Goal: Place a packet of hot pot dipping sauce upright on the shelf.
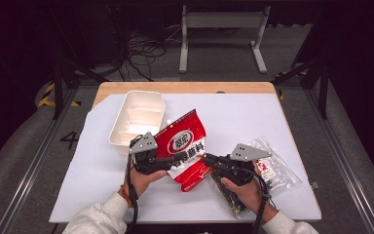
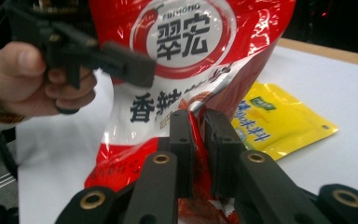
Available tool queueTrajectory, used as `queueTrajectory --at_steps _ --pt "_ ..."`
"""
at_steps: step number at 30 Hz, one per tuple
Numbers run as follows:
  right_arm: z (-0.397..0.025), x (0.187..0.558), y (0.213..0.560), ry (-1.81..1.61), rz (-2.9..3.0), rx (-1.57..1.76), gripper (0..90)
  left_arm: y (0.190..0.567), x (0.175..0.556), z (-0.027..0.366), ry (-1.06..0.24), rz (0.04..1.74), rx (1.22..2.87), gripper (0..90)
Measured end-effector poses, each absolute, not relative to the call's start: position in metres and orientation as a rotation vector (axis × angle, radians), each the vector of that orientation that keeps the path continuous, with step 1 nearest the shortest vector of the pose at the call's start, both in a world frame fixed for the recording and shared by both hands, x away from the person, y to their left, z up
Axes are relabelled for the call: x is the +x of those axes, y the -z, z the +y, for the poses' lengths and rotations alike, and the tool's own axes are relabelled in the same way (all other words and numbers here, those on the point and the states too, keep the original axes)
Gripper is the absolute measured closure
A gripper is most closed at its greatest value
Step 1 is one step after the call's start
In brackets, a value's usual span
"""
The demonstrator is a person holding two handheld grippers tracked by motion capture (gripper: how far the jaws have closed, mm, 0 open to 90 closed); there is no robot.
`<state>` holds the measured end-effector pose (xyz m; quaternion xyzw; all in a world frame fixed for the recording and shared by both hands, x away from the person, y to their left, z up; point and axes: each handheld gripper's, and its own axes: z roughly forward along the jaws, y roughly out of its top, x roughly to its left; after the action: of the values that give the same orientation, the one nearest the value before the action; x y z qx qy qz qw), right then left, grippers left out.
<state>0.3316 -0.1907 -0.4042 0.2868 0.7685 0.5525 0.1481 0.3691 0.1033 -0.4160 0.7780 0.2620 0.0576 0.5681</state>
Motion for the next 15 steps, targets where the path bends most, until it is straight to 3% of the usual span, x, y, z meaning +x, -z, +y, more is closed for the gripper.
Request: queueTrajectory --at_steps 2,4,6,7,9,15 --pt "-0.192 0.332 0.404 -1.595 2.19 0.835 82.0 0.422 0.37 0.102 -0.088 0.618 1.826 46.7" --pt "-0.192 0.333 0.405 -1.604 2.187 0.846 82.2 0.425 0.368 0.096 -0.097 0.614 1.855 55.1" --pt "-0.191 0.333 0.406 -1.617 2.19 0.849 82.3 0.424 0.365 0.091 -0.145 0.599 1.876 67.3" --pt "-0.191 0.333 0.406 -1.618 2.196 0.838 82.3 0.423 0.364 0.09 -0.173 0.591 1.892 78.2" --pt "-0.19 0.332 0.405 -1.616 2.204 0.814 82.3 0.421 0.363 0.09 -0.216 0.586 1.905 88.8" --pt "-0.189 0.329 0.403 -1.603 2.208 0.794 79.9 0.407 0.362 0.098 -0.275 0.541 1.889 90.0"
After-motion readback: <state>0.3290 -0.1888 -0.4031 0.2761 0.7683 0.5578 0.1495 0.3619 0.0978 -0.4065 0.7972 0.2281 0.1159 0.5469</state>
